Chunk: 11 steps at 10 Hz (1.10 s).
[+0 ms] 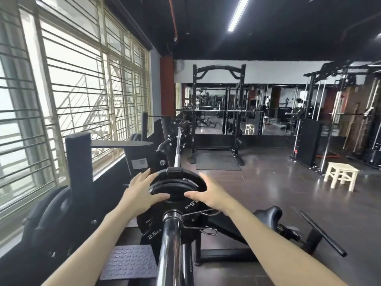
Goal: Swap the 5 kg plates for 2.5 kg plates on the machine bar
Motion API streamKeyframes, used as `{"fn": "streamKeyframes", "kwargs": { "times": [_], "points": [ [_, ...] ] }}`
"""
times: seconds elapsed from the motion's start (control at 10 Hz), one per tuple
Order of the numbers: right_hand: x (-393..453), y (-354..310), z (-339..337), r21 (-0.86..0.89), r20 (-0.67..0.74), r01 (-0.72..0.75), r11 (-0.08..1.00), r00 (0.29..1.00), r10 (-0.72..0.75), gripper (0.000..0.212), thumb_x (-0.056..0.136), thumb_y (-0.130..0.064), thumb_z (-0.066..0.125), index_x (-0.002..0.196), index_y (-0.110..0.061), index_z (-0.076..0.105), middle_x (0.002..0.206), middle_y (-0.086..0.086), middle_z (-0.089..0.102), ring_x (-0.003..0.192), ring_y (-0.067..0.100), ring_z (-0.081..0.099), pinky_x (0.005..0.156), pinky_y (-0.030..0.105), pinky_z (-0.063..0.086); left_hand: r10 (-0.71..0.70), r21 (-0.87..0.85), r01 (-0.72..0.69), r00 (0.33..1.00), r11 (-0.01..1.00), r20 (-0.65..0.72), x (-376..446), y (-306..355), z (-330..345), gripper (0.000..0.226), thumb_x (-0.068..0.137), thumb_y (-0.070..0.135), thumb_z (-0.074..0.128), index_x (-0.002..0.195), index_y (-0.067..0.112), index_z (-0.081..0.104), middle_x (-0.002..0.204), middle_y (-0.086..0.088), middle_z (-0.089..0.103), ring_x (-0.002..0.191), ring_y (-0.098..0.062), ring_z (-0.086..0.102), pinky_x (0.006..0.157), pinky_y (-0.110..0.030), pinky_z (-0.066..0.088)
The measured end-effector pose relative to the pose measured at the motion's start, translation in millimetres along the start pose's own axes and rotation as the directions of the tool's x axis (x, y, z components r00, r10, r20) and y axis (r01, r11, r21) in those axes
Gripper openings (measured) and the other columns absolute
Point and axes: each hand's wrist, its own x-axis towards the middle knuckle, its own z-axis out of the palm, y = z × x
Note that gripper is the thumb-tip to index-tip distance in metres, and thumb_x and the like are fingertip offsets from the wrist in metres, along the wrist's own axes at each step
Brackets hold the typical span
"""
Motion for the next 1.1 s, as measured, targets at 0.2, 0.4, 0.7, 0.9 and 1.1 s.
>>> {"fn": "streamKeyframes", "kwargs": {
  "times": [0.2,0.4,0.7,0.9,1.1],
  "points": [
    [11.2,-6.8,12.6,-0.012,-0.036,0.004,1.000,0.999,-0.004,0.098,0.084,-0.053,0.074,0.161,-0.024,0.021,0.166,-0.003,0.023,0.150,0.019,0.027,0.119,0.040,0.025,0.049,-0.124,-0.037,0.995,0.992,0.091,19.2,0.6,-0.2,0.097,0.081,0.055,0.074,0.159,0.033,0.021,0.165,0.006,0.023,0.148,-0.022,0.032,0.118,-0.038,0.030],
    [10.6,-8.6,7.3,-0.061,-0.032,-0.023,0.998,0.999,0.021,0.094,0.080,-0.057,0.076,0.157,-0.028,0.030,0.161,-0.003,0.034,0.145,0.021,0.036,0.118,0.045,0.033,0.076,-0.103,-0.073,0.997,0.992,0.028,21.6,-4.4,1.1,0.096,0.073,0.061,0.077,0.154,0.033,0.033,0.156,0.006,0.041,0.138,-0.021,0.045,0.112,-0.040,0.039],
    [15.7,4.3,11.1,0.003,-0.069,0.019,1.000,0.997,-0.019,0.081,0.086,-0.045,0.076,0.153,-0.023,0.037,0.151,-0.004,0.045,0.138,0.017,0.043,0.103,0.027,0.035,0.088,-0.008,-0.088,0.995,0.996,0.043,26.1,-2.6,-2.6,0.097,0.072,0.069,0.073,0.154,0.038,0.032,0.158,0.006,0.039,0.138,-0.023,0.046,0.114,-0.047,0.037],
    [4.6,1.3,24.0,0.032,-0.106,-0.011,0.999,0.994,0.014,0.087,0.091,-0.049,0.069,0.161,-0.023,0.023,0.163,-0.002,0.031,0.148,0.020,0.033,0.117,0.038,0.031,0.083,-0.074,-0.080,0.996,0.994,0.036,23.4,-5.5,3.3,0.095,0.076,0.066,0.071,0.156,0.037,0.027,0.160,0.008,0.035,0.138,-0.023,0.045,0.108,-0.044,0.042],
    [-18.0,6.6,35.5,-0.004,-0.328,-0.100,0.995,0.940,0.093,0.048,0.099,-0.038,0.060,0.142,-0.017,0.054,0.141,0.000,0.058,0.130,0.020,0.053,0.100,0.028,0.040,0.036,-0.182,-0.040,0.999,0.983,-0.028,18.8,-6.7,23.3,0.085,0.087,0.055,0.067,0.157,0.028,0.027,0.166,-0.001,0.021,0.153,-0.024,0.019,0.121,-0.050,0.025]
  ]
}}
